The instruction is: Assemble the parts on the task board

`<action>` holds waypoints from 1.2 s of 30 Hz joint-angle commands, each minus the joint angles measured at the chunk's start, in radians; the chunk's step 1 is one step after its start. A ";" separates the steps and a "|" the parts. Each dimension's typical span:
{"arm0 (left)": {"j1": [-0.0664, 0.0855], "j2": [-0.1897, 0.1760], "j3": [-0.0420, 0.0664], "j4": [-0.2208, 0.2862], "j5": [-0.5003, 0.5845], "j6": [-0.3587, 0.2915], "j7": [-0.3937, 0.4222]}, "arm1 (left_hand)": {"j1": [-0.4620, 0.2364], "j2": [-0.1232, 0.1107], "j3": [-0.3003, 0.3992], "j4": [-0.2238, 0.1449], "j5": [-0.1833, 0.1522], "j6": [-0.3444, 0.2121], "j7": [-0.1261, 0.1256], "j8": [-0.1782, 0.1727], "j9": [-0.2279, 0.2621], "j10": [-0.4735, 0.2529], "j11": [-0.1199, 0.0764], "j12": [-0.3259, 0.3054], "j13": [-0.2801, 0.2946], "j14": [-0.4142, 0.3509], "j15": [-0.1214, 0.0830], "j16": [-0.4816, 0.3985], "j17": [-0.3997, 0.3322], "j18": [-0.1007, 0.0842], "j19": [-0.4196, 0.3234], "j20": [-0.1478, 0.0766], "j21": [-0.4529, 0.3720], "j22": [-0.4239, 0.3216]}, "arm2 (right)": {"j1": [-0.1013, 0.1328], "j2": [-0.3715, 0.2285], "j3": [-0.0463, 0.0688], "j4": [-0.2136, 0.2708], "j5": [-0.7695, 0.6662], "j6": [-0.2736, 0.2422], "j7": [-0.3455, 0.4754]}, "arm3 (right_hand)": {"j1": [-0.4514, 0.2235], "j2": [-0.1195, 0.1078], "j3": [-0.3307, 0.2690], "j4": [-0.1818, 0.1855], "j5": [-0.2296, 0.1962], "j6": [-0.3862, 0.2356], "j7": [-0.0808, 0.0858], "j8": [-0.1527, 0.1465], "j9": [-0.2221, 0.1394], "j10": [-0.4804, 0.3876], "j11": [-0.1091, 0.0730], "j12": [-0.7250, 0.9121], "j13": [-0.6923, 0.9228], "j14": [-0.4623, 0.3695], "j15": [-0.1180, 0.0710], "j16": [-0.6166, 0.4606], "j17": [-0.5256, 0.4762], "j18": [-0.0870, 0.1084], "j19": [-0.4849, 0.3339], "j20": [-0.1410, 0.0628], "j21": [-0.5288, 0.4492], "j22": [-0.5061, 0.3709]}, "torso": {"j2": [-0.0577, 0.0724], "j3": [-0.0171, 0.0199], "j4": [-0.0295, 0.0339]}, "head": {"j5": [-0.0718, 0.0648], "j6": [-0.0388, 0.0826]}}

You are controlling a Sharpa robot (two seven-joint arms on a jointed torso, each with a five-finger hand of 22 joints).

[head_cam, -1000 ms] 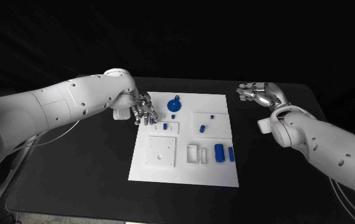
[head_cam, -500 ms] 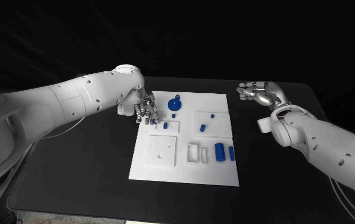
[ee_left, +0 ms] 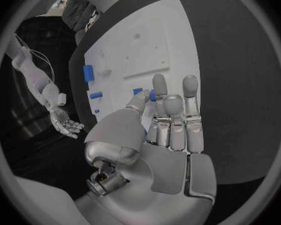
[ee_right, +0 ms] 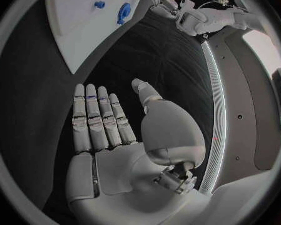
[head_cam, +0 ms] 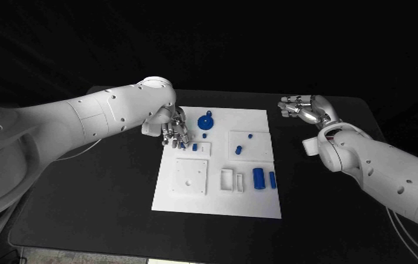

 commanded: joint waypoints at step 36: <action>-0.002 -0.021 -0.014 0.068 -0.060 -0.038 0.009 | 0.036 0.036 0.086 -0.090 -0.003 0.010 -0.004 -0.009 0.017 -0.005 -0.002 0.006 0.002 -0.005 -0.002 0.004 -0.002 0.018 -0.001 -0.001 0.006 0.019 | -0.001 0.006 0.000 -0.004 -0.004 0.013 0.011 | -0.004 0.001 0.001 0.007 0.004 -0.003 0.000 -0.005 -0.001 -0.006 0.003 -0.003 -0.001 -0.009 0.000 -0.006 -0.001 0.019 -0.006 -0.003 -0.001 -0.001 | 0.000 -0.0003 0.0005 | -0.003 -0.002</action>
